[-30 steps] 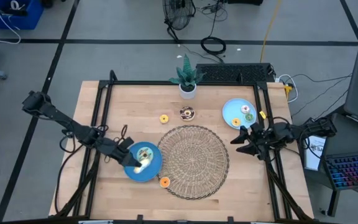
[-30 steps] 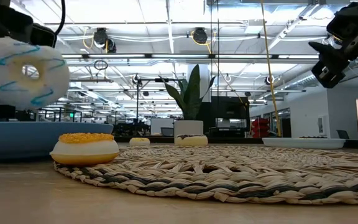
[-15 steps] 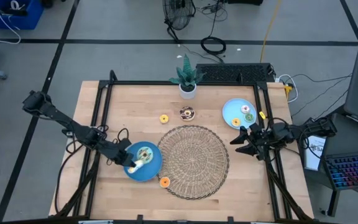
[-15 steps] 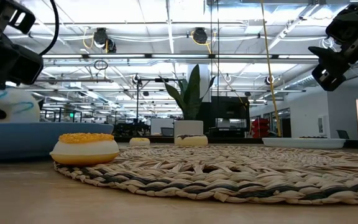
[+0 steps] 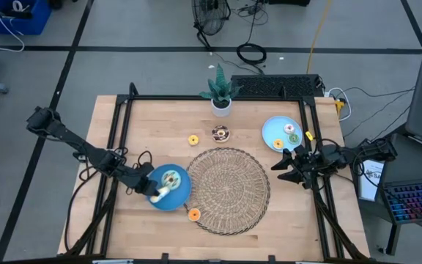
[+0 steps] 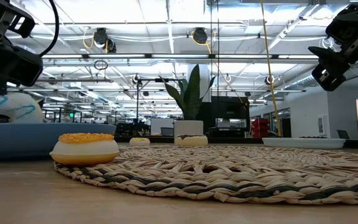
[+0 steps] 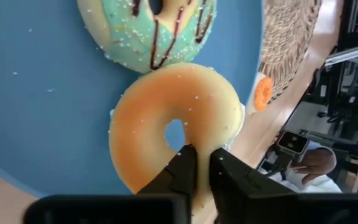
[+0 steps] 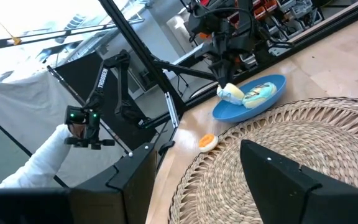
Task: Pick & Place donuts
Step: Put the large white donut on the blue plate
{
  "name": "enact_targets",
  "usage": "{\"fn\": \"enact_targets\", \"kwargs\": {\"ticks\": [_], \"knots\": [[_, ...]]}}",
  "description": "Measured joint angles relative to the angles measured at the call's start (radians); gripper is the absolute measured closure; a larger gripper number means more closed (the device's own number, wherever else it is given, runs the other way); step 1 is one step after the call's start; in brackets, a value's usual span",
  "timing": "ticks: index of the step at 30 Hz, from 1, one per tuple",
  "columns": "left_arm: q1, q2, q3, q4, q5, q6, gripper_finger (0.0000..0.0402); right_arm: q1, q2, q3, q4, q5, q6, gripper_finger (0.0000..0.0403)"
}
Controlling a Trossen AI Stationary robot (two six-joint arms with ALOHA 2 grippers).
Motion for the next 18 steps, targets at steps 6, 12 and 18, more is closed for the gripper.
{"fn": "enact_targets", "kwargs": {"ticks": [6, 12, 18], "knots": [[0.0, 0.0, 0.0, 0.002, 0.015, -0.009, 0.0265, 0.0, 0.0, 0.0, -0.001, 0.0, 0.0, 0.0183], [0.0, -0.007, 0.0, 0.015, 0.072, -0.031, 0.0206, 0.0, 0.0, 0.0, -0.001, 0.0, 0.0, 0.0183], [0.0, -0.027, 0.0, 0.016, 0.049, -0.011, 0.0194, 0.0, 0.0, 0.0, -0.001, 0.0, 0.0, 0.0183]]}}
